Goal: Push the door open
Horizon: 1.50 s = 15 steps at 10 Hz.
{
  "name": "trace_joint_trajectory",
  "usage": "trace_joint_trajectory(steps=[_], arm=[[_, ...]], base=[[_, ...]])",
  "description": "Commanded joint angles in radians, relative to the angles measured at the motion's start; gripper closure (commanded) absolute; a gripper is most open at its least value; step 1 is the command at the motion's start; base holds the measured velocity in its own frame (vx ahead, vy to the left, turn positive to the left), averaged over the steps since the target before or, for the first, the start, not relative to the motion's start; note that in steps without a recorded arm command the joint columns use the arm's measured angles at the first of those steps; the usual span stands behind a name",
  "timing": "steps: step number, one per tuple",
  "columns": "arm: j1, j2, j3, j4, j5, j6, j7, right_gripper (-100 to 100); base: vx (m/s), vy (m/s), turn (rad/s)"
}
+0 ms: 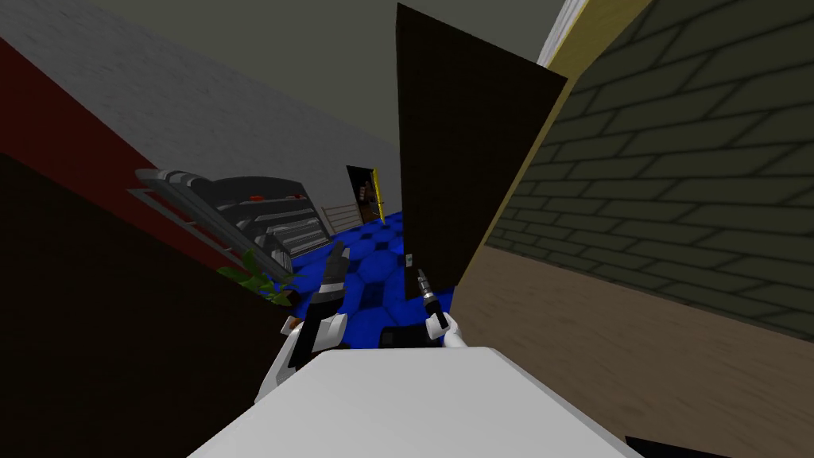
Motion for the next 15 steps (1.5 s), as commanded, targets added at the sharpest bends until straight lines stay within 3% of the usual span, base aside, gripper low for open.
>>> trace_joint_trajectory(steps=[1,4,5,8,11,12,13,15], arm=[[0.000,-0.011,-0.001,-0.002,0.000,0.001,0.002,-100],[0.000,-0.048,-0.006,0.003,-0.001,-0.006,0.008,-100],[0.000,-0.050,-0.008,0.004,-0.001,-0.008,0.010,-100],[0.001,-0.028,-0.013,0.009,-0.002,-0.015,0.015,-100],[0.001,0.019,-0.016,0.012,-0.002,-0.020,0.019,-100],[-0.006,0.005,-0.019,0.021,-0.005,-0.022,0.015,-100],[-0.006,0.005,-0.019,0.021,-0.005,-0.022,0.015,100],[-0.006,0.005,-0.019,0.021,-0.005,-0.022,0.015,100]], base=[[0.145,-0.135,0.010],[0.180,-0.079,0.019],[0.222,0.061,0.021],[0.175,0.113,0.021],[0.087,0.157,0.002],[0.022,0.070,-0.010],[-0.006,-0.010,0.004],[-0.007,-0.024,0.011]])
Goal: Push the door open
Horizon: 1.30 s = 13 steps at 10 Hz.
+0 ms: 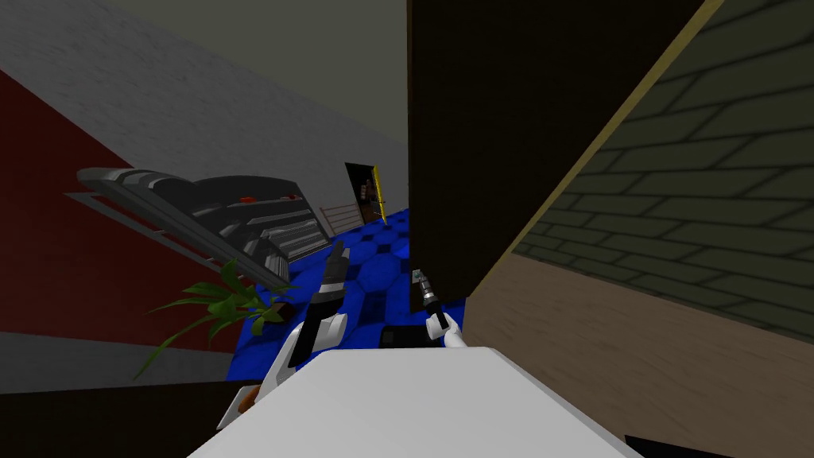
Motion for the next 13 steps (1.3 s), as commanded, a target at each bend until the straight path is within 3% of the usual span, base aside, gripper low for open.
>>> trace_joint_trajectory(steps=[1,3,4,6,7,8,11,13], arm=[[0.000,-0.002,-0.001,0.000,-0.001,-0.001,0.000,100],[0.000,-0.002,-0.001,0.000,-0.001,-0.001,0.000,100],[-0.001,-0.033,0.011,-0.001,-0.010,0.002,0.002,-100],[-0.001,-0.033,0.011,-0.001,-0.010,0.002,0.002,-100],[-0.003,-0.047,0.025,-0.001,-0.019,0.004,0.005,-100],[-0.004,-0.050,0.034,-0.002,-0.025,0.006,0.006,-100],[-0.007,-0.017,0.061,-0.003,-0.045,0.011,0.011,-100],[-0.008,0.002,0.068,-0.004,-0.050,0.012,0.012,-100]], base=[[-0.001,-0.012,-0.002],[0.000,-0.004,-0.011],[-0.051,-0.084,-0.094],[-0.047,-0.094,-0.020],[-0.095,-0.116,-0.072],[-0.139,-0.155,-0.135],[-0.188,-0.067,-0.090],[-0.170,0.095,-0.024]])
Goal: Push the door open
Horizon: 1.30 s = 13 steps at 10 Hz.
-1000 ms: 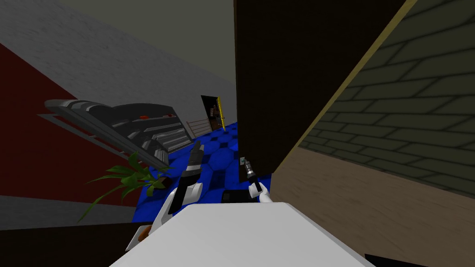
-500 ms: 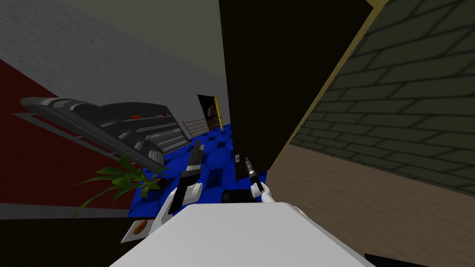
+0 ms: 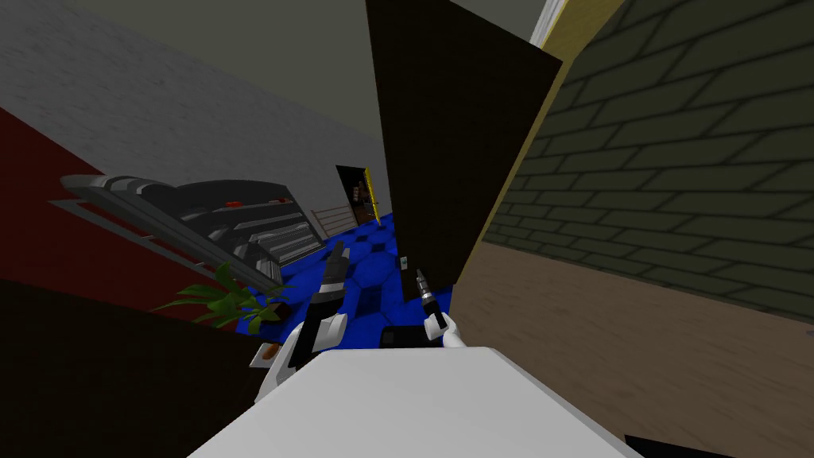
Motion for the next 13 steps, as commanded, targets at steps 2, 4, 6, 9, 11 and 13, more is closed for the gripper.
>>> trace_joint_trajectory(steps=[2,4,6,9,11,13], arm=[[-0.005,0.017,0.005,0.008,-0.004,-0.002,-0.002,-100],[-0.002,0.005,0.004,0.003,-0.003,0.000,0.001,-100],[-0.002,-0.006,0.004,0.003,-0.004,-0.001,0.001,-100],[0.000,-0.051,0.003,0.004,-0.006,-0.004,0.006,-100],[0.002,-0.066,0.001,0.004,-0.008,-0.008,0.012,-100],[0.004,-0.047,0.000,0.004,-0.010,-0.012,0.018,-100]], base=[[-0.138,0.188,-0.014],[-0.001,0.016,-0.008],[0.115,-0.143,0.000],[0.164,-0.109,0.008],[0.238,0.035,0.025],[0.179,0.144,0.019]])
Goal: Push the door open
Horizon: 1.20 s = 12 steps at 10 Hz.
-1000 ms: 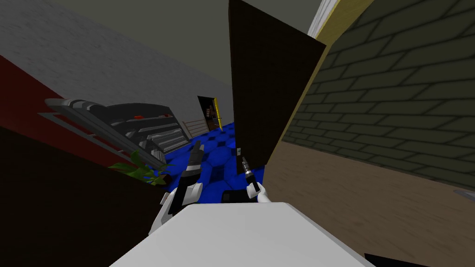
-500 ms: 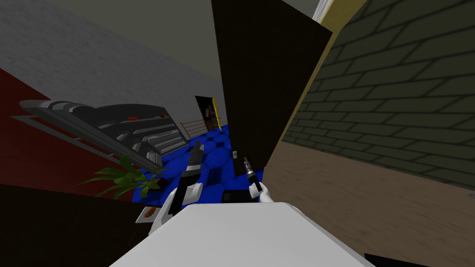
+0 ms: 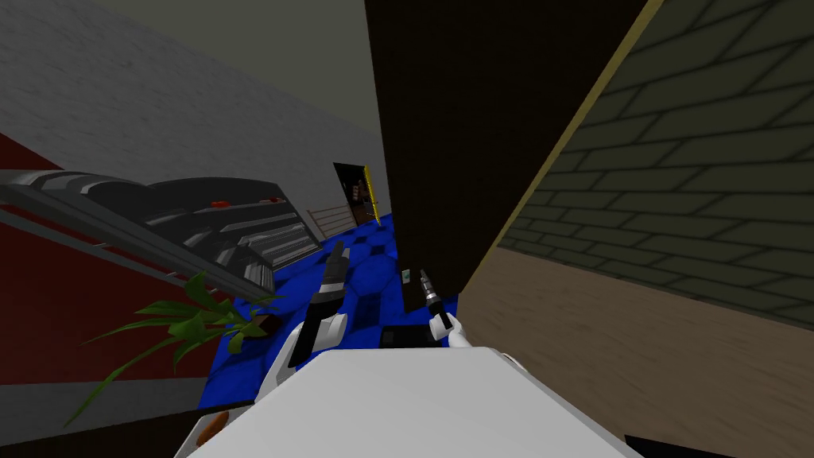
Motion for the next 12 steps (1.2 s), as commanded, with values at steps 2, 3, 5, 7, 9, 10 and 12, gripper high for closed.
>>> trace_joint_trajectory(steps=[2,3,5,7,9,10,12], arm=[[0.006,0.046,-0.001,-0.007,-0.002,0.000,0.006,-100],[0.006,0.059,-0.001,-0.007,-0.002,-0.001,0.007,-100],[-0.003,0.047,-0.005,0.013,-0.004,-0.011,0.001,100],[-0.003,0.047,-0.005,0.013,-0.004,-0.011,0.001,100],[-0.003,0.047,-0.005,0.013,-0.004,-0.011,0.001,100],[-0.003,0.047,-0.005,0.013,-0.004,-0.011,0.001,100],[-0.006,0.013,0.016,0.011,-0.033,-0.009,0.014,-100]], base=[[0.096,0.185,0.000],[0.013,0.178,0.015],[-0.001,0.036,-0.002],[0.001,-0.035,-0.002],[0.000,-0.009,0.005],[0.000,0.000,0.000],[-0.069,-0.117,-0.024]])
